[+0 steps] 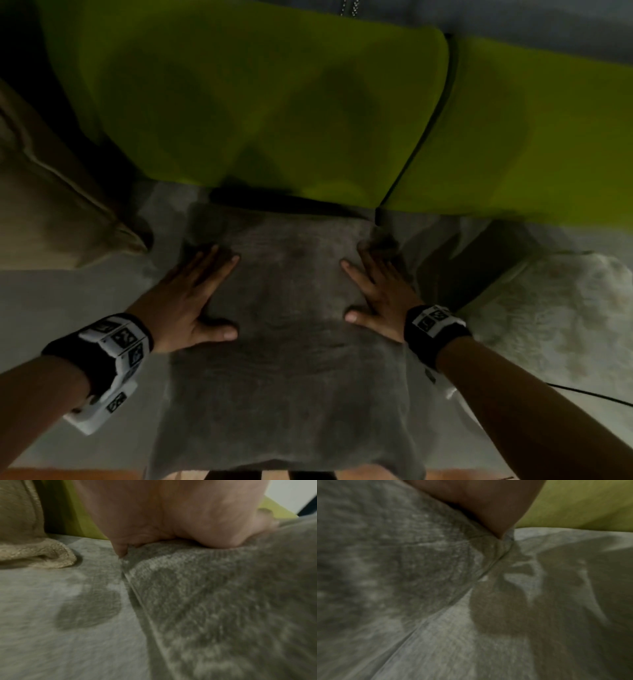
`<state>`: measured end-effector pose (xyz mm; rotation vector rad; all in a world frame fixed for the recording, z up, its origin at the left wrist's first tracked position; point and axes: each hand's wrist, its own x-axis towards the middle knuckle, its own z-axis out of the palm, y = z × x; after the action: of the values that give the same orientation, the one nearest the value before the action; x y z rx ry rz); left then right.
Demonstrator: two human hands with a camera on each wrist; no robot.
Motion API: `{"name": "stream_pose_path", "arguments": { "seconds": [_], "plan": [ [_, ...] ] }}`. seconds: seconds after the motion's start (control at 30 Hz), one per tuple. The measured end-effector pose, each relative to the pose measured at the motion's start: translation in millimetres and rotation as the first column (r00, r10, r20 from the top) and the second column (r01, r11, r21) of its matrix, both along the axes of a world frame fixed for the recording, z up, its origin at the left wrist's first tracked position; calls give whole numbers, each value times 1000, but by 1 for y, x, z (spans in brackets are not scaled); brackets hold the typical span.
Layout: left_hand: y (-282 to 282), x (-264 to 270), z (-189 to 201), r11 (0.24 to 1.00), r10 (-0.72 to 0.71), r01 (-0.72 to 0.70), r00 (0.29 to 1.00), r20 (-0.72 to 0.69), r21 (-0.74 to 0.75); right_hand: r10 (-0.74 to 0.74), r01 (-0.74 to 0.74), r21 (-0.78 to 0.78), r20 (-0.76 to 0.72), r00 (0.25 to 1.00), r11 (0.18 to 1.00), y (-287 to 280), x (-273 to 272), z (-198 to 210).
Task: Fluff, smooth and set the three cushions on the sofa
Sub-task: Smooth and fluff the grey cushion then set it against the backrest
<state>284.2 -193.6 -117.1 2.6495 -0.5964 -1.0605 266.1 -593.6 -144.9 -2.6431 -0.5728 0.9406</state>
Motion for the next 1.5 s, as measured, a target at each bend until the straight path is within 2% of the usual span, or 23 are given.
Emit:
{"name": "stream_pose_path", "arguments": {
  "seconds": [0.1, 0.23, 0.3, 0.37, 0.43, 0.47, 0.53, 0.57, 0.6, 0.67, 0.7, 0.83, 1.0, 1.13, 1.2, 1.27, 1.33, 1.4, 1.43, 1.47, 1.5],
  "plan": [
    [-2, 9, -4, 995, 98, -97, 992, -73, 24, -96, 96, 5, -76, 993, 995, -5, 6, -5],
    [0, 19, 9, 964, 267, -264, 957, -115, 36, -162, 155, -121, -53, 985, 981, -12, 19, 3],
    [0, 16, 21, 943, 334, -333, 941, -48, 14, -222, 220, -188, 10, 975, 957, -13, 18, 22],
    [0, 5, 37, 928, 373, -372, 923, 90, -33, -276, 298, -187, 133, 952, 936, -9, 8, 52],
    [-3, -19, 54, 943, 331, -314, 908, 255, -105, -268, 296, -56, 290, 919, 954, -1, -12, 84],
    [-7, -35, 63, 958, 277, -236, 906, 322, -162, -228, 224, 53, 345, 910, 973, 6, -27, 98],
    [-19, -71, 77, 956, 176, -66, 909, 378, -285, -47, -50, 207, 438, 898, 977, 20, -65, 104],
    [-23, -90, 75, 951, 123, 2, 915, 385, -310, 54, -171, 213, 467, 883, 962, 26, -83, 98],
    [-26, -107, 69, 959, 64, 48, 924, 376, -281, 120, -229, 183, 468, 876, 956, 30, -98, 86],
    [-26, -128, 51, 989, -14, 56, 955, 295, -135, 137, -192, 90, 421, 896, 977, 33, -114, 56],
    [-26, -131, 40, 997, -8, 29, 966, 259, -75, 120, -147, 43, 382, 917, 988, 32, -115, 42],
    [-32, -124, 7, 998, 54, -56, 972, 228, 1, 44, -41, -17, 281, 959, 999, 31, -105, 7],
    [-31, -125, 12, 998, -19, 2, 965, 261, 67, 16, 1, -74, 232, 973, 997, 28, -107, 15],
    [-22, -148, 22, 998, -43, 31, 969, 245, 53, -122, 131, -107, 83, 989, 986, 13, -139, 31],
    [-22, -157, 26, 1000, -24, 20, 966, 257, 21, -172, 180, -146, 67, 983, 973, 11, -148, 44],
    [-22, -161, 38, 998, 42, -29, 961, 272, -51, -287, 298, -124, 102, 953, 946, 15, -153, 66],
    [-24, -169, 57, 980, 153, -104, 939, 308, -169, -367, 378, -25, 180, 912, 926, 25, -162, 91],
    [-33, -176, 71, 955, 206, -94, 894, 399, -282, -342, 316, 137, 283, 896, 939, 38, -175, 106],
    [-37, -176, 70, 954, 193, -66, 881, 431, -292, -303, 256, 180, 331, 894, 950, 46, -180, 105],
    [-42, -174, 64, 960, 190, -75, 881, 432, -271, -281, 232, 178, 344, 896, 956, 51, -183, 95],
    [-43, -174, 57, 967, 204, -123, 900, 385, -225, -313, 282, 141, 302, 900, 949, 54, -187, 82]
  ]
}}
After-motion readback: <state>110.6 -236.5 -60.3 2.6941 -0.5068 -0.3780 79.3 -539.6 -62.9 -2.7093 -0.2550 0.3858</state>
